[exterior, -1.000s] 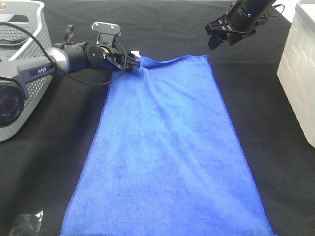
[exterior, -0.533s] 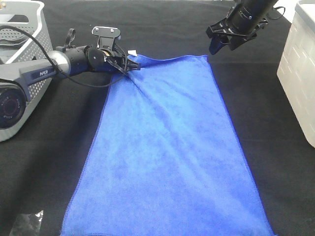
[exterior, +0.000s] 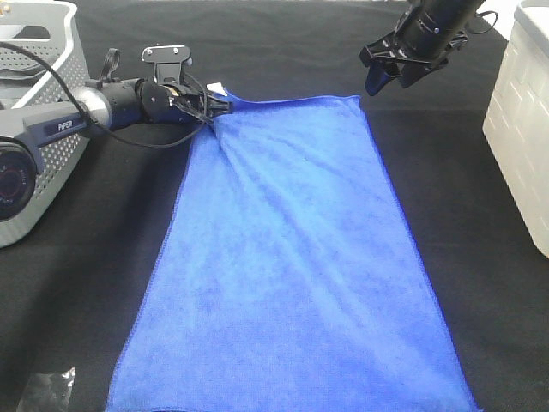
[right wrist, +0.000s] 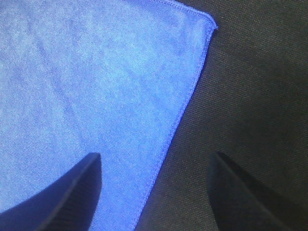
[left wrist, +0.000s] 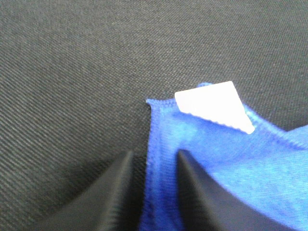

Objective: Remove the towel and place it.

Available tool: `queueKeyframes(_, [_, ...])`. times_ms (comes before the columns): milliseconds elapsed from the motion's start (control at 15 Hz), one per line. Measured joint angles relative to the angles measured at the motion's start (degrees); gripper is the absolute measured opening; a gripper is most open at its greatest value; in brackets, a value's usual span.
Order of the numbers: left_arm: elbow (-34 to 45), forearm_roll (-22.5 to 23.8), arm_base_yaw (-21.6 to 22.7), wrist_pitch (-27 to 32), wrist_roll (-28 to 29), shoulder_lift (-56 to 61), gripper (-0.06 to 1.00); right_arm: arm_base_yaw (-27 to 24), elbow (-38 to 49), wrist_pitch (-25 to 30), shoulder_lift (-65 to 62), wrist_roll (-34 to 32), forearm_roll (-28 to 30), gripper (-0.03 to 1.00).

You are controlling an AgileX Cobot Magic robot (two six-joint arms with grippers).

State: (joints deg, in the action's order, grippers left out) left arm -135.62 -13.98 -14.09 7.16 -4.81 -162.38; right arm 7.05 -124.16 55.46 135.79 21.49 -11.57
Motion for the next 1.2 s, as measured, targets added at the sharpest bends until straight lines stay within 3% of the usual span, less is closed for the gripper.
queueKeyframes(133, [0.0,1.72,0.0,-1.49,0.17,0.0,0.54,0.0,0.0,0.0,0.0,0.0,0.0,0.61])
queueKeyframes(267, [0.0,1.83,0.0,-2.29,0.17,0.17,0.68,0.0,0.0,0.0,0.0,0.0,0.0,0.61])
queueKeyframes(533, [0.0,1.89,0.0,1.55,0.17,4.7,0.74,0.0,0.0,1.09,0.0,0.0,0.0,0.61])
queueKeyframes(733, [0.0,1.89,0.0,15.01,0.17,11.06,0.74,0.0,0.0,4.7,-0.29,-2.35,0.06,0.63])
queueKeyframes(1000, [0.0,3.15,0.0,36.15,0.17,21.03,0.78,0.0,0.0,8.77,-6.07,-8.19,0.34,0.82])
queueKeyframes(1200, [0.0,4.53,0.46,43.54,0.17,28.07,0.79,0.0,0.0,12.2,-11.52,-10.83,1.38,0.84])
